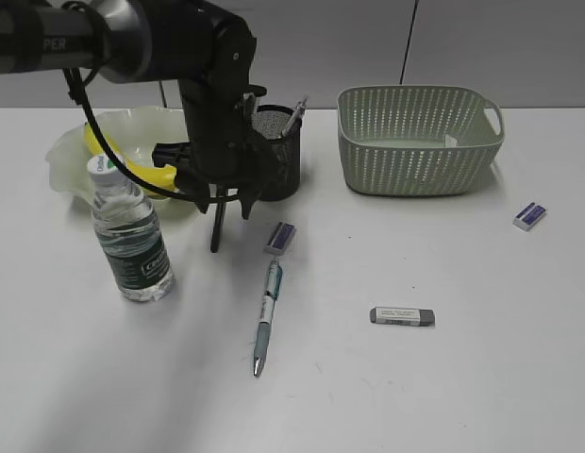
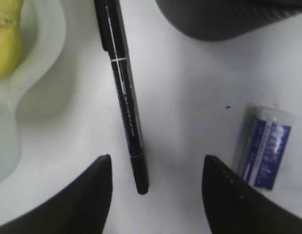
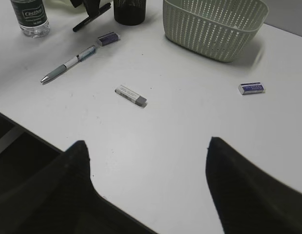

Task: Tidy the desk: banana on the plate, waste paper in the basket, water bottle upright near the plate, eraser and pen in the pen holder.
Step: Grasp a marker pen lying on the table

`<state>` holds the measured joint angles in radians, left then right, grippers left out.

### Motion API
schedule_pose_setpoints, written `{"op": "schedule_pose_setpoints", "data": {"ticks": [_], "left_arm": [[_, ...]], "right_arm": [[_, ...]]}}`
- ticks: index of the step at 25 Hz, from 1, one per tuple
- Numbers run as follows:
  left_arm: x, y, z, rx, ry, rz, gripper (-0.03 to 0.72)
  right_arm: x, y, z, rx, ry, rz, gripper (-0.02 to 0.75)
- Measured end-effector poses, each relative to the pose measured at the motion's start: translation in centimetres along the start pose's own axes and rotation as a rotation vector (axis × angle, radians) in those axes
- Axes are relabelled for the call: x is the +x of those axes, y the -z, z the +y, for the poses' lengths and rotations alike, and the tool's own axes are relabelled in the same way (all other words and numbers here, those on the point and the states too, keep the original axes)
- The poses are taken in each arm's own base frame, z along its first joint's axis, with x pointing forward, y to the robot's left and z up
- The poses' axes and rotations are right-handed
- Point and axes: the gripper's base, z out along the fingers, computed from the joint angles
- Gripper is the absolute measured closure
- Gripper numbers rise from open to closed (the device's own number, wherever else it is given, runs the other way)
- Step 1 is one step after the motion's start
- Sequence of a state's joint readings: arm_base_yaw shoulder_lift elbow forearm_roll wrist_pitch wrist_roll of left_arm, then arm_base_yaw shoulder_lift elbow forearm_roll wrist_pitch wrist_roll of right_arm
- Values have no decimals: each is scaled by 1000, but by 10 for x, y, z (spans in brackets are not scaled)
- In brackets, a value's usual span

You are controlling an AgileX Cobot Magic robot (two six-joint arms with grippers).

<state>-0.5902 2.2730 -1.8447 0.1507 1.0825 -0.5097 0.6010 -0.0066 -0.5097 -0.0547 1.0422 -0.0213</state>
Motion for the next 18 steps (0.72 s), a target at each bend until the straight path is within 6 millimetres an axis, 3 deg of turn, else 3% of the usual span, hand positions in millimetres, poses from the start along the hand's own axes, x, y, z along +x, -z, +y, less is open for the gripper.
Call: {"op": "schedule_pose_setpoints", "data": {"ticks": [7, 15, 18], "left_arm": [[-11, -25, 25, 22, 91, 34, 245], [-12, -41, 22, 64, 109, 34, 244], [-12, -44, 22, 53, 104, 45, 281]], "right_arm": [[0, 0, 0, 0, 0, -1, 155], [0, 0, 0, 0, 0, -1, 155], [0, 0, 0, 0, 0, -2, 155]]}}
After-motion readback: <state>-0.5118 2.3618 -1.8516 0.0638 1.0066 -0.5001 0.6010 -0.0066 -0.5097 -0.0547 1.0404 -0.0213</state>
